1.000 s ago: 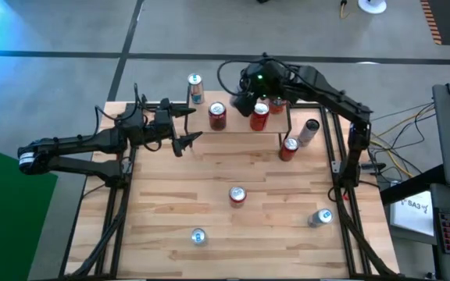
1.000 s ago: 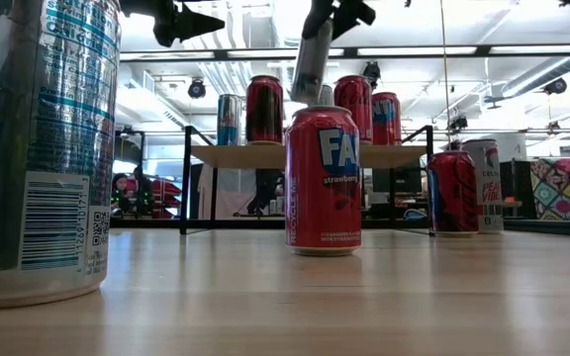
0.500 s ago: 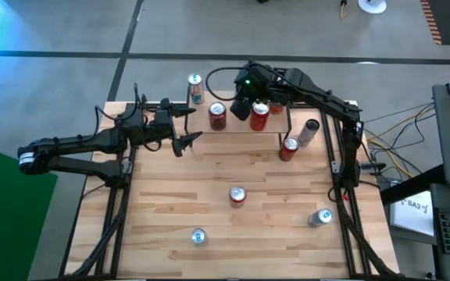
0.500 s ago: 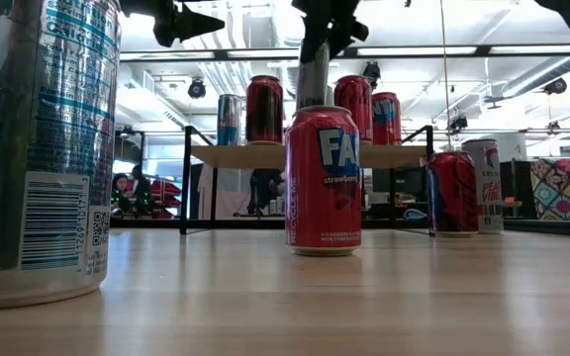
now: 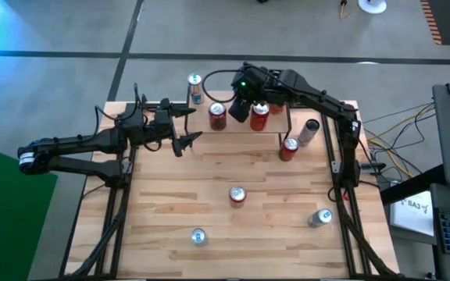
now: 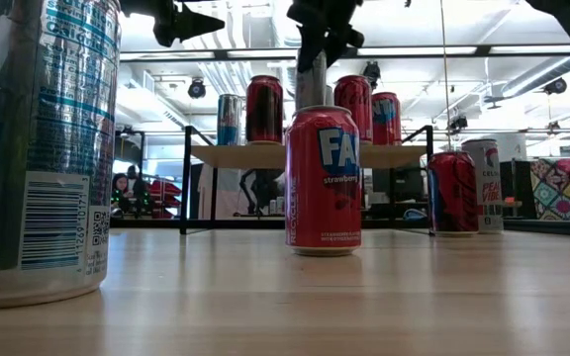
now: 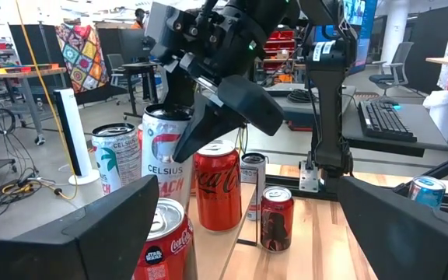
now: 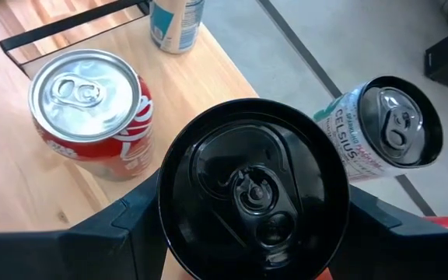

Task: Place canned beverage on shelf
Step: Put the white pink soda can on the shelf

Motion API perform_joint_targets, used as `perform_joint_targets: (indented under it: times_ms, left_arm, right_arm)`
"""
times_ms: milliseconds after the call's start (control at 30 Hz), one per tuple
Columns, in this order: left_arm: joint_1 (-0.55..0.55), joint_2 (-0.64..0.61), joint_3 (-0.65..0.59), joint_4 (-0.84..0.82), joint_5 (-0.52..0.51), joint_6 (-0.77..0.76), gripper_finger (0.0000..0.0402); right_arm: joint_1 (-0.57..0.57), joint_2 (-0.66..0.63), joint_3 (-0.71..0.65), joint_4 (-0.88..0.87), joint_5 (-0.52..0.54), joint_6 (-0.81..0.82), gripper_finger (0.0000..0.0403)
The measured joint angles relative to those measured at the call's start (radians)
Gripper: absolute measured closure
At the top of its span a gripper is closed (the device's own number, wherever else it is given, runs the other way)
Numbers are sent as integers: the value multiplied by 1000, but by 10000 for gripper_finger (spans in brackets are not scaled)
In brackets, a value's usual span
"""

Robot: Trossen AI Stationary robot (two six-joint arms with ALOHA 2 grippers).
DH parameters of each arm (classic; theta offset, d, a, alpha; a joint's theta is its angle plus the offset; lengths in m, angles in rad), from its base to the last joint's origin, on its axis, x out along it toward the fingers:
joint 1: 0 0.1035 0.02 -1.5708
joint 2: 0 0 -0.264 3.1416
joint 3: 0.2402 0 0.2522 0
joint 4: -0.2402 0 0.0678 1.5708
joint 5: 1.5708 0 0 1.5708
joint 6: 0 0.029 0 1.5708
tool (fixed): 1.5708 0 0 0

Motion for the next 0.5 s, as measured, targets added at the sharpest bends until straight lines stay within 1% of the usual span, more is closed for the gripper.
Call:
perform_joint_targets:
  times_ms: [500]
  left_arm:
    - [0,0,-1,-2,1,0,20]
  right_arm:
    - [-3,4,-12,-5,-2,0,161]
